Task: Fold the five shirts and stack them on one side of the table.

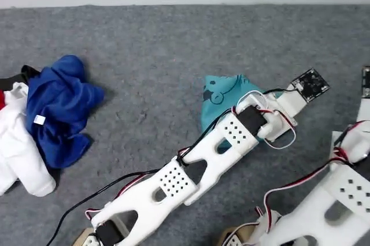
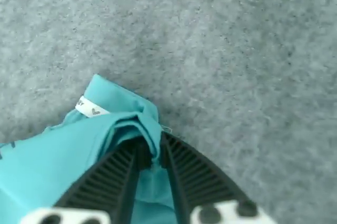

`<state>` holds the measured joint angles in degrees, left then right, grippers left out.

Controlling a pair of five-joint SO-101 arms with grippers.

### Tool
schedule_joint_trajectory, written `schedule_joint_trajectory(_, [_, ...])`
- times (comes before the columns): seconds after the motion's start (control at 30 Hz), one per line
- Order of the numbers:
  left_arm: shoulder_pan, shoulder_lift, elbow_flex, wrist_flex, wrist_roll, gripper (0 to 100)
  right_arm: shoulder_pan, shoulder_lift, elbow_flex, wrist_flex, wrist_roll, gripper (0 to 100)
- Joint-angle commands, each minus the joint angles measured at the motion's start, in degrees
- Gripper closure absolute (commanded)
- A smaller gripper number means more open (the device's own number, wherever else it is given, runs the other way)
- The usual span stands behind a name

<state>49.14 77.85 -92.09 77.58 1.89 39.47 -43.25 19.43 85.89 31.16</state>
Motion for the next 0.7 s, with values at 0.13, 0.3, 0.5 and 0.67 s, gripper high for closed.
schedule_joint_trajectory(0.13, [0.2, -4.4, -4.1, -1.3, -0.7, 87, 0.3, -1.0, -0.5, -0.6, -0.6, 56.0])
schedule_joint_trajectory(0.3, [-0.2, -8.2, -4.0, -4.4, -0.8, 87, 0.3, -1.0, -0.5, -0.6, -0.6, 56.0])
schedule_joint_trajectory(0.5, [-0.6, -12.0, -4.0, -12.7, -0.9, 87, 0.4, -1.0, -0.4, -0.6, -0.6, 56.0])
schedule_joint_trajectory(0.67, [-6.0, -18.4, -4.0, -9.3, -0.9, 87, 0.0, -0.4, 0.2, -0.7, -0.7, 56.0])
